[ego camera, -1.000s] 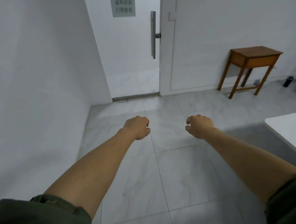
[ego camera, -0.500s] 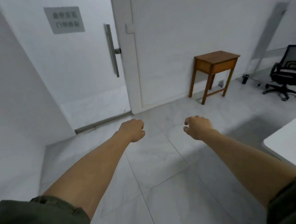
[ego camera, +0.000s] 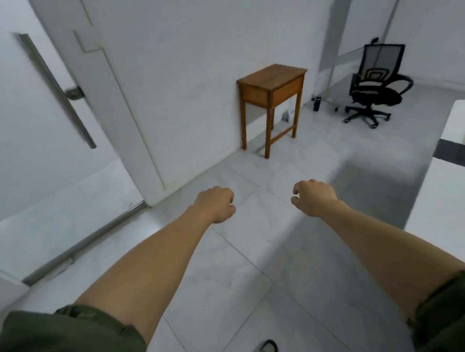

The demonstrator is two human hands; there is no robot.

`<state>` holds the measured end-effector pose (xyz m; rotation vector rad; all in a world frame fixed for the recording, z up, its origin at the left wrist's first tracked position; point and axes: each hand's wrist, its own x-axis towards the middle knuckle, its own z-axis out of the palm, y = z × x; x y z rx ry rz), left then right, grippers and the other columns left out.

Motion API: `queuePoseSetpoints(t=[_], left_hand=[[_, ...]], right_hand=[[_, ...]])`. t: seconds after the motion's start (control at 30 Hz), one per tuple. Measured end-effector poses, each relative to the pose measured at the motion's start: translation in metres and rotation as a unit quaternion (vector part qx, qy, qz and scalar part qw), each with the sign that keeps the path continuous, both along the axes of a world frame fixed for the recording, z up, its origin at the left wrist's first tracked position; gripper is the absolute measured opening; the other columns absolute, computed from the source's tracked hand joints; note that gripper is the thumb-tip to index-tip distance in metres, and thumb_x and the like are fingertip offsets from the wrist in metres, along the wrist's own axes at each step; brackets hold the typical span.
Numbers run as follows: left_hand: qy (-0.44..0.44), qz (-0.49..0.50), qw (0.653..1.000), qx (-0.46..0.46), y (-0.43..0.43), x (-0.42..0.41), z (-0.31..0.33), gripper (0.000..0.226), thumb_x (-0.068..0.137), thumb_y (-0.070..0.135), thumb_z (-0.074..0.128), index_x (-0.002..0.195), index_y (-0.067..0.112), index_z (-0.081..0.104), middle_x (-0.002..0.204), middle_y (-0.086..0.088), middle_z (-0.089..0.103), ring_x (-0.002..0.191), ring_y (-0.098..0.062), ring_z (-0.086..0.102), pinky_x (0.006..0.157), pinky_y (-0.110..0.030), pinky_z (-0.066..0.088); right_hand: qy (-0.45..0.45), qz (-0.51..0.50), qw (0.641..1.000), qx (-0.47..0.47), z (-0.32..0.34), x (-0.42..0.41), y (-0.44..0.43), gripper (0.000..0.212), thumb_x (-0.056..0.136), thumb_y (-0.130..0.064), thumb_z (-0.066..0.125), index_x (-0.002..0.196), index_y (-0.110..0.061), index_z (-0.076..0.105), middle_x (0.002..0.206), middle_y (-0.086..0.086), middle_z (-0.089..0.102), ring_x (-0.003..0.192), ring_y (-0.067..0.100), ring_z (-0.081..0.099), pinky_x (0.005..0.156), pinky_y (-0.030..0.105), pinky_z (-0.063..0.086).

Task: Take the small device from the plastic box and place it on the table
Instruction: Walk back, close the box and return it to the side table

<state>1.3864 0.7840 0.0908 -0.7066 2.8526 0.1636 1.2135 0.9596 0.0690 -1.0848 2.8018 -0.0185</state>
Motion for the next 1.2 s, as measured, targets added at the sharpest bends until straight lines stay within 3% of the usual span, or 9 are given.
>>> queuePoseSetpoints(t=[0.27, 0.43, 0.77, 1.1, 1.2], left_hand=[[0.01, -0.049, 0.999, 0.004, -0.095, -0.168, 0.019, 0.035, 0.095, 0.033, 0.049, 0.121, 0.013, 0.061, 0.123, -0.01, 0.061, 0.107, -0.029, 0.06, 0.086, -0.037, 0.049], [0.006, -0.086, 0.996, 0.009, -0.15, -0.277, 0.007, 0.036, 0.094, 0.036, 0.05, 0.122, 0.015, 0.06, 0.123, -0.01, 0.061, 0.106, -0.029, 0.061, 0.088, -0.039, 0.051], [-0.012, -0.209, 0.978, -0.001, -0.249, -0.517, 0.007, 0.037, 0.094, 0.037, 0.051, 0.123, 0.015, 0.059, 0.126, -0.01, 0.061, 0.11, -0.03, 0.061, 0.091, -0.041, 0.052], [-0.011, -0.367, 0.93, 0.02, -0.196, -0.743, -0.006, 0.035, 0.093, 0.034, 0.051, 0.12, 0.015, 0.061, 0.122, -0.011, 0.062, 0.107, -0.031, 0.06, 0.088, -0.039, 0.05], [-0.008, -0.397, 0.918, 0.023, -0.167, -0.811, -0.014, 0.033, 0.093, 0.031, 0.05, 0.118, 0.012, 0.062, 0.119, -0.012, 0.063, 0.105, -0.032, 0.061, 0.086, -0.038, 0.05]], right_hand=[[0.01, -0.052, 0.999, 0.004, 0.024, -0.154, -0.076, 0.033, 0.095, -0.035, 0.052, 0.118, -0.017, 0.066, 0.115, 0.009, 0.067, 0.103, 0.031, 0.064, 0.072, 0.031, 0.042], [0.012, -0.085, 0.996, 0.008, 0.019, -0.238, -0.117, 0.032, 0.093, -0.034, 0.052, 0.116, -0.017, 0.066, 0.116, 0.009, 0.067, 0.103, 0.032, 0.064, 0.078, 0.033, 0.048], [0.006, -0.234, 0.972, 0.009, 0.012, -0.418, -0.176, 0.031, 0.091, -0.033, 0.054, 0.114, -0.016, 0.067, 0.117, 0.01, 0.067, 0.104, 0.033, 0.063, 0.081, 0.033, 0.049], [-0.008, -0.37, 0.929, 0.019, 0.003, -0.561, -0.121, 0.028, 0.09, -0.031, 0.056, 0.104, -0.011, 0.07, 0.101, 0.013, 0.07, 0.089, 0.035, 0.066, 0.073, 0.037, 0.053], [-0.01, -0.41, 0.912, 0.017, -0.007, -0.616, -0.089, 0.02, 0.087, -0.027, 0.056, 0.083, -0.009, 0.065, 0.089, 0.013, 0.068, 0.076, 0.034, 0.063, 0.065, 0.035, 0.05]])
